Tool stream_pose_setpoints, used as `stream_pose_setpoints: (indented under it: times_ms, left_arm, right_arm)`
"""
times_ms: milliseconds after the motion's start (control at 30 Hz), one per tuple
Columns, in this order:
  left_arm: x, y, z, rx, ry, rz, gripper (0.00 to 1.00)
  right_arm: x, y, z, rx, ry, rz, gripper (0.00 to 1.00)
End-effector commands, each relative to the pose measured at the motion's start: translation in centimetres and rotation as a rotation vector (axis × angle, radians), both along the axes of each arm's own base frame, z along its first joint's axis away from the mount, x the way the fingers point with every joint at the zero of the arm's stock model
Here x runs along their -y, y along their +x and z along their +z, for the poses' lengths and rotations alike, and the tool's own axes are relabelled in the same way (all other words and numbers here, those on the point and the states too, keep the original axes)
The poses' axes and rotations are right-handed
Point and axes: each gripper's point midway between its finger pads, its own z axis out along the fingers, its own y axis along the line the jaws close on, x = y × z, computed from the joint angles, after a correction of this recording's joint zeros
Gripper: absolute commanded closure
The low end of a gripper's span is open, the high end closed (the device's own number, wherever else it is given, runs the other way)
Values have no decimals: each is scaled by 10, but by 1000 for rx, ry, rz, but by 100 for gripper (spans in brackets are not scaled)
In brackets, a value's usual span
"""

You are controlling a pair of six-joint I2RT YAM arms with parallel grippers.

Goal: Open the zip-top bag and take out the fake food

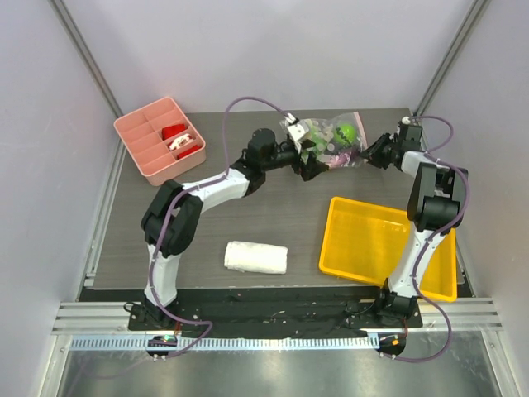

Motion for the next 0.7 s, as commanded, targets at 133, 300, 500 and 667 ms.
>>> stream_pose_setpoints:
  times_ms: [133,300,500,667]
  left_arm:
    - [32,16,-24,246,41,88,2]
    - [40,27,-43,352,115,201,0]
    - [2,53,-35,420,118,496,5]
    - [-36,48,-21,511,103,695,30]
  right_arm:
    - [-97,-16,117,195,9,194,93]
    - [-156,-46,165,259,42,264,98]
    - [-200,-76,190,283,60,350,99]
    - [-212,-88,193,281,65,380,98]
